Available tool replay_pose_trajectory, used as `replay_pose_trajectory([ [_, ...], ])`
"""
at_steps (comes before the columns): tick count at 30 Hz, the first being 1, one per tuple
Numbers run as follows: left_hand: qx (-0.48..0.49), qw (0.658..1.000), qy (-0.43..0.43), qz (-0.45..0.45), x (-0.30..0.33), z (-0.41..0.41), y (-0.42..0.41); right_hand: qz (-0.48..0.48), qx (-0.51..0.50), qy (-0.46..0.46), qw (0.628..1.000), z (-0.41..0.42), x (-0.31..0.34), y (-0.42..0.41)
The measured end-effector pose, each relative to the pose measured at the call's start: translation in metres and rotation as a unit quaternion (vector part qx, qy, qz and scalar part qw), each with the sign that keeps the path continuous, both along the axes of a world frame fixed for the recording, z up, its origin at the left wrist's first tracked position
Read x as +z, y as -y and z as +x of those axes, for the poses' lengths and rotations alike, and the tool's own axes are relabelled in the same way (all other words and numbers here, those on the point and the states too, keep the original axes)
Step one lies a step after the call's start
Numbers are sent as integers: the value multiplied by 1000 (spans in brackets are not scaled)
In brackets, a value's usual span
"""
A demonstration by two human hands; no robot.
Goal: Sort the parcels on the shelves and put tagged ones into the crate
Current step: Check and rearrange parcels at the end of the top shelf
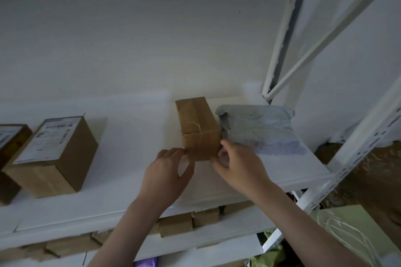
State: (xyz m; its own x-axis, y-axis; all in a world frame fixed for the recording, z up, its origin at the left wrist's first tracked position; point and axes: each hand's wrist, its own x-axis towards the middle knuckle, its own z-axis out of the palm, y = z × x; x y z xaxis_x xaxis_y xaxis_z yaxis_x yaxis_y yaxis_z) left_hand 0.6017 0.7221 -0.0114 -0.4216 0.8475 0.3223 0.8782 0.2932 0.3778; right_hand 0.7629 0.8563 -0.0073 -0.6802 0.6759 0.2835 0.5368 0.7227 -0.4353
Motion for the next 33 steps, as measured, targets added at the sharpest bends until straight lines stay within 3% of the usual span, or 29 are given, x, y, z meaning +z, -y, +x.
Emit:
replay_pose_trajectory([
  [6,15,1000,1,-15,-5,3,22,109,16,-16,994,-11,9,13],
  [11,-10,999,14,-36,-13,-6,72,148,73,-51,985,-43,19,32],
  [14,26,999,20,-25,-14,-20,104,156,109,-55,980,-63,21,42],
  [20,98,994,40,-17,-2,-50,133,43,130,-71,988,-85,2,57],
  [26,56,997,49,-15,4,-51,111,-1,81,-27,996,-75,-16,59],
  [33,20,998,61,2,-3,-31,74,-52,38,-43,997,-41,-10,43],
])
